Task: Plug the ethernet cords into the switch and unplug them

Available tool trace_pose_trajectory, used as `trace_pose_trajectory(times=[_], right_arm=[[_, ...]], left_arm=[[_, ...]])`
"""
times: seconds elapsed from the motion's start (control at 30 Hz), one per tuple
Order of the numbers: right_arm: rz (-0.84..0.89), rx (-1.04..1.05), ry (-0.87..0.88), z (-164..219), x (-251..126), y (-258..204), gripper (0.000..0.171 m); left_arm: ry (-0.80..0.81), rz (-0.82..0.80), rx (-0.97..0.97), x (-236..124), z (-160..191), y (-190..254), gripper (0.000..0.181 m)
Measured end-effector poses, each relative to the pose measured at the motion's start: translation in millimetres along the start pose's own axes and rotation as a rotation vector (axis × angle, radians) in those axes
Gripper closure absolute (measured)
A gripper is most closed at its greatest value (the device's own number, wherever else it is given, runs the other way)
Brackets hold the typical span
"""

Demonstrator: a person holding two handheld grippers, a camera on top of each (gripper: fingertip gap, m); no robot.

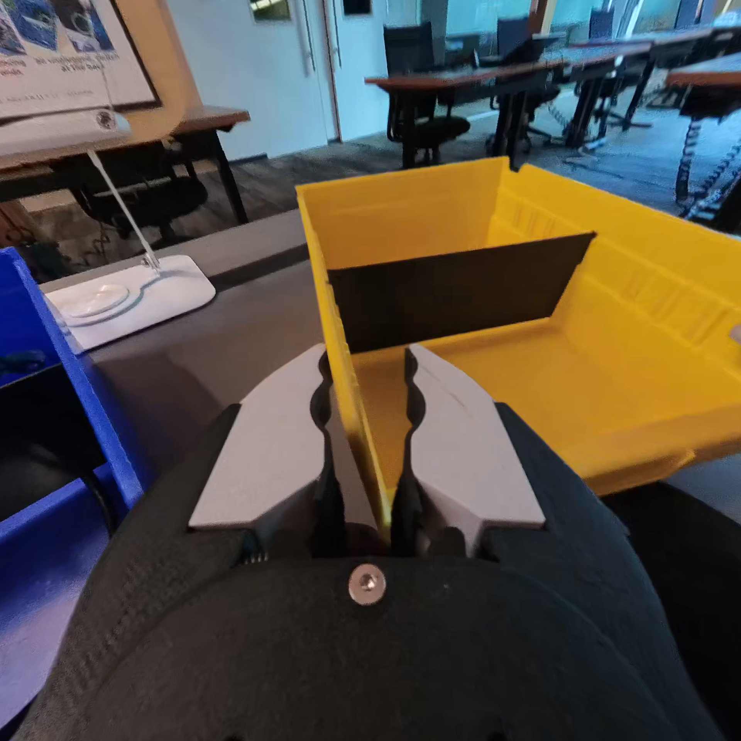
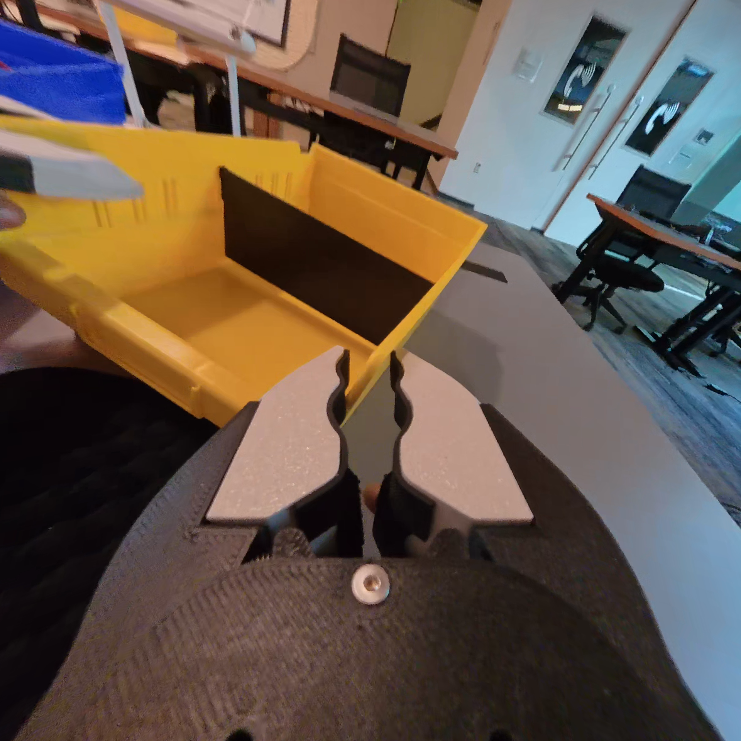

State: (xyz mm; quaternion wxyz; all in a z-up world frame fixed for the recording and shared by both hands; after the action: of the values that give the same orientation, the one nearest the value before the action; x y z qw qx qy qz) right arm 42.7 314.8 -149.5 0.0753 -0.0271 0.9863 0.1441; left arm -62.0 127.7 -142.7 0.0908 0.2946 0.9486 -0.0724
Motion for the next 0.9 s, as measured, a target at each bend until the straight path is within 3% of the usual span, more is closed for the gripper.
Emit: trace_pose_trajectory(times=[0.07,0.13,0.27,0.37,0.5,0.6,0.7,0.77,0.9], right_arm=[[0.013,-0.017,0.029,-5,-4,3,0.148],[0.038,-0.091,0.059,-13,-10,5,0.142],[0.091,-0.302,0.132,-39,-21,-3,0.13],[-0.145,-0.482,0.167,-53,-18,-43,0.12],[-0.466,-0.587,-0.047,-37,2,-100,0.099],[-0.528,-0.689,-0.094,-26,16,-128,0.107],[-0.468,-0.738,-0.152,-22,30,-130,0.117],[-0.431,-0.747,-0.194,-21,39,-123,0.128],[-0.492,-0.721,-0.285,-12,48,-112,0.137]], left_arm=[[0.022,-0.002,0.029,-12,-4,1,0.129],[0.077,-0.023,0.132,-33,-15,-1,0.124],[0.008,0.071,0.352,-84,-17,-5,0.122],[-0.147,0.109,0.519,-118,4,-22,0.123],[-0.326,0.101,0.737,-124,38,-48,0.126],[-0.394,0.073,0.818,-101,51,-63,0.126],[-0.496,0.057,0.863,-86,65,-81,0.127],[-0.477,0.003,0.899,-86,62,-91,0.15],[-0.561,0.04,0.826,-96,62,-112,0.15]])
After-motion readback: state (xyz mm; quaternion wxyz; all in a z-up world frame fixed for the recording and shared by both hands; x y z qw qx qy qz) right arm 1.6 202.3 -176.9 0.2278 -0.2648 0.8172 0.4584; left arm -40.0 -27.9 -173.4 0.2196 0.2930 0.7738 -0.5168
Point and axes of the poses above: each gripper's, where its closed fingertips meet, x out along the fingers, z out of its underside, y = z × x across the jaws, the point moved 6 cm from there along -x, back along the fingers, and after that the axes turned 2 degrees about -z, right-handed, at the moved point
